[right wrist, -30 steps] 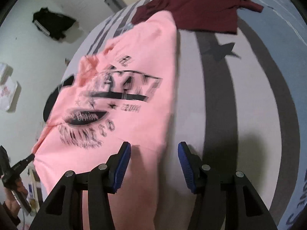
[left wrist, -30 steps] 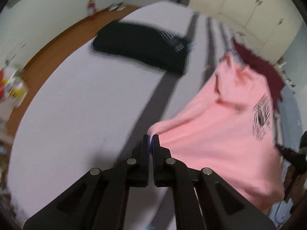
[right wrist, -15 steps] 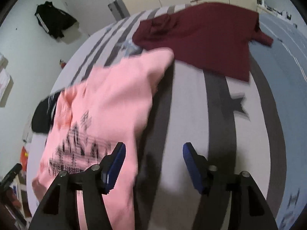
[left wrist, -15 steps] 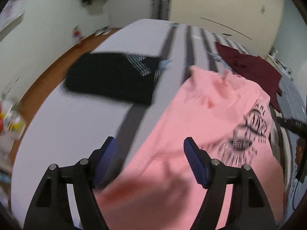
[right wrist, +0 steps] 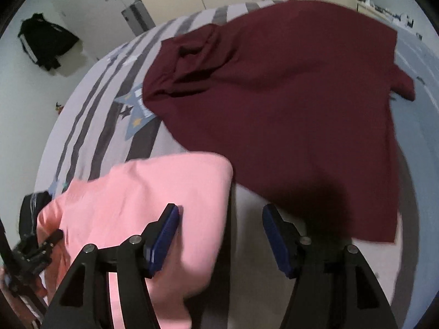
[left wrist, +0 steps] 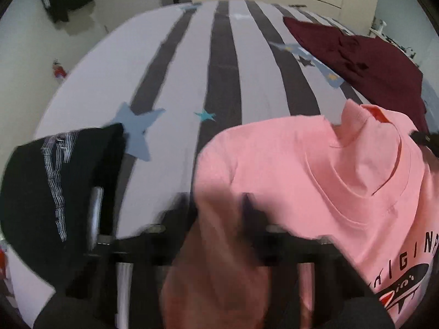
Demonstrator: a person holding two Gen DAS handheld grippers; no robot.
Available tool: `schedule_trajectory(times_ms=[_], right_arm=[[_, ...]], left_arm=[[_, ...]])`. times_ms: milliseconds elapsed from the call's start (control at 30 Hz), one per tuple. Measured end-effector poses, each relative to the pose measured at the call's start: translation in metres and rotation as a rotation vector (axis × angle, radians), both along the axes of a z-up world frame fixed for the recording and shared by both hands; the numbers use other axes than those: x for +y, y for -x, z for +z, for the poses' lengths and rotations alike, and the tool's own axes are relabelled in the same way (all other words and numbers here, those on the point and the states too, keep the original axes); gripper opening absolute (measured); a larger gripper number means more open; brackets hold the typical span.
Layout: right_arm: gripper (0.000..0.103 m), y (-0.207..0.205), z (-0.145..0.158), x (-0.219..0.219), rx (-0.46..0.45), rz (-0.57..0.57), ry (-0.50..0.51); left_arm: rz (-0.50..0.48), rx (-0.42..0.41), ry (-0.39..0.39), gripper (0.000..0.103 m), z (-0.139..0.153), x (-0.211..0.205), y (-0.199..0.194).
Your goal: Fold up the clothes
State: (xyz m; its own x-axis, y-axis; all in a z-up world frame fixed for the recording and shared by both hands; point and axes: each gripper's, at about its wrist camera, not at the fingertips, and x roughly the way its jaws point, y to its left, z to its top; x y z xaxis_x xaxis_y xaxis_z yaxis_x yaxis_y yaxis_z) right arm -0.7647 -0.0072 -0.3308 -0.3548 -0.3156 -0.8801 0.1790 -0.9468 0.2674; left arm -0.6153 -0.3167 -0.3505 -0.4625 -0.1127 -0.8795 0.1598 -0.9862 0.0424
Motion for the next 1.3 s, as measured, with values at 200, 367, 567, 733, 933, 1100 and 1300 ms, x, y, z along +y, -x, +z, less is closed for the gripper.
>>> schedule_trajectory(times_ms=[200,367,567,733,933,1100,1300], right_arm=[[0.075,0.021,-0.010,-0.016,-0.004,0.011,-0.018],[0.019,0.003,-0.001,-0.032,0.041,0.141,-0.066],[0.004,-0.026,0.014,-0.016,0.072,0.187,-0.009],[0.004,-0.033,0.058,0.023,0.108,0.089,0.053],[0.004,0.012,0.184,0.063,0.250,0.009,0.053],[0.003,0.046,0.305,0.096,0.398,-0.052,0.053],[0.004,0.020,0.516,0.138,0.730,-0.064,0.079]], left_arm=[[0.026,0.050,-0.054,0.003,0.027,-0.025,-0.026],[0.092,0.136,-0.110,0.003,0.065,-0.056,-0.066],[0.092,0.149,-0.138,0.003,0.093,-0.061,-0.095],[0.095,0.179,-0.155,0.003,0.117,-0.046,-0.066],[0.068,0.265,-0.165,0.003,0.189,0.001,0.023],[0.033,0.405,-0.170,0.003,0.318,0.034,0.097],[-0.097,0.672,-0.142,0.003,0.517,0.071,0.116]])
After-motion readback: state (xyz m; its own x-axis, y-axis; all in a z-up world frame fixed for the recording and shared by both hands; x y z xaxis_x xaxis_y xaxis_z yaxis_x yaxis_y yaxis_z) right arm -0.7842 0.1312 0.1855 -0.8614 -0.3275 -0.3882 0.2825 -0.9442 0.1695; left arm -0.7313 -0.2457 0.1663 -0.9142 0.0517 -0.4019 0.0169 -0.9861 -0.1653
